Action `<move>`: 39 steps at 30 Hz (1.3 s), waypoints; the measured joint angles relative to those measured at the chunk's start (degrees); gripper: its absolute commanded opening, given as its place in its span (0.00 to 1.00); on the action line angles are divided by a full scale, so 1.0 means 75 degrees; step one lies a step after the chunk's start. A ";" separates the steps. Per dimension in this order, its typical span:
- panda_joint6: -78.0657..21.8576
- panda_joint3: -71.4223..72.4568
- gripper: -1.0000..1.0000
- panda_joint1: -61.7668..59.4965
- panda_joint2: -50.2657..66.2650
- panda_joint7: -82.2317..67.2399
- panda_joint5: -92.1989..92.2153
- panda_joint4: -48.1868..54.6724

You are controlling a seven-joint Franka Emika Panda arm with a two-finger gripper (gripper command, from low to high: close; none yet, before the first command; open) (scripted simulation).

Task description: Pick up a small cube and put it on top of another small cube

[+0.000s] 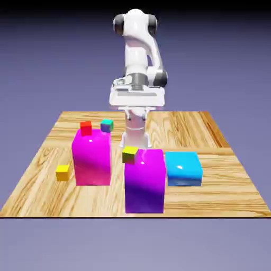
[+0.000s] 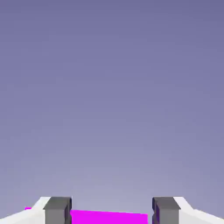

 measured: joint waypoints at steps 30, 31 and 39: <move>-0.8996 -0.4988 0.50 -0.1982 0.8305 0.0181 0.4745 0.5630; -0.9296 -0.5154 0.50 -0.2048 0.8582 0.0187 0.4904 0.5818; -1.1008 -0.6404 0.50 -0.2350 1.0282 0.0166 0.5813 0.6678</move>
